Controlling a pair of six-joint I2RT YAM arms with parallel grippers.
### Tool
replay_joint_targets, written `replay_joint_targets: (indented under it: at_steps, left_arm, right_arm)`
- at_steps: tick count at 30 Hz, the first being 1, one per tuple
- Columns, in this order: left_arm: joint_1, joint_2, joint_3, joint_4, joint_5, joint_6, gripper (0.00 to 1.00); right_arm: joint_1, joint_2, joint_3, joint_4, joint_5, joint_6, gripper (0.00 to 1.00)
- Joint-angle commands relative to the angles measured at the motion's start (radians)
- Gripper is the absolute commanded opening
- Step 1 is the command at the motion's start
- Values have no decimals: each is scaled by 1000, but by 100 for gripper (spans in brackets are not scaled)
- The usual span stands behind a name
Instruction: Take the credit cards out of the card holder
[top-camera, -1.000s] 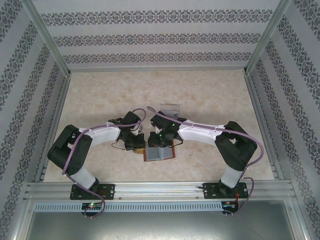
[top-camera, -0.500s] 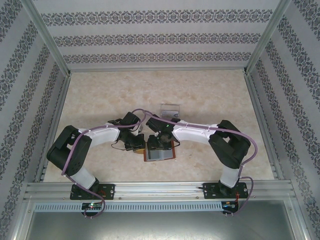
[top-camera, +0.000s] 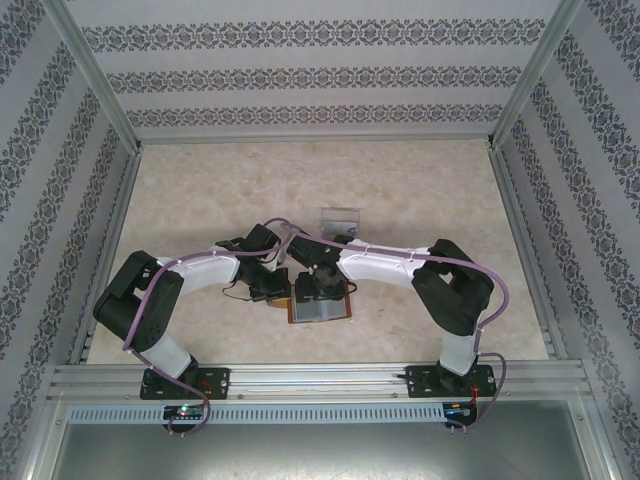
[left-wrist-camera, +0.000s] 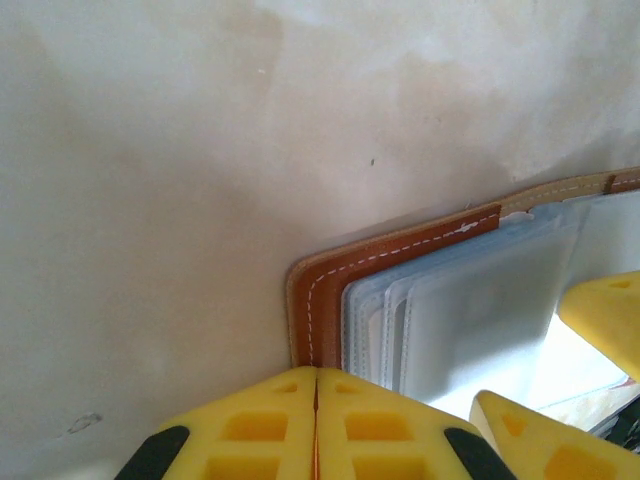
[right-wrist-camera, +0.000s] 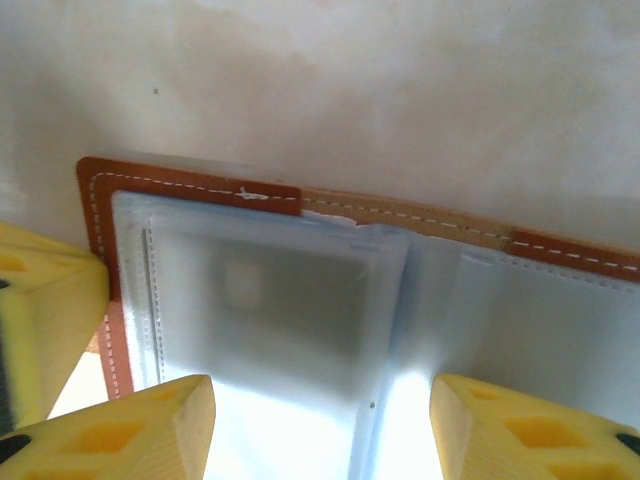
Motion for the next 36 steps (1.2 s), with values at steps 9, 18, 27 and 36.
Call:
replay_joint_targets:
  at_steps: [9, 18, 27, 36]
  left_arm:
    - [-8, 12, -22, -21, 8, 30, 8]
    - [-9, 12, -17, -26, 5, 30, 8]
    - [-9, 6, -22, -34, 2, 34, 8]
    - [-9, 2, -28, -33, 1, 31, 7]
  right_arm:
    - [13, -36, 22, -56, 64, -3, 60]
    - [14, -85, -28, 72, -50, 33, 43]
    - [14, -24, -34, 93, -69, 43, 43]
    - [19, 9, -30, 41, -28, 35, 53]
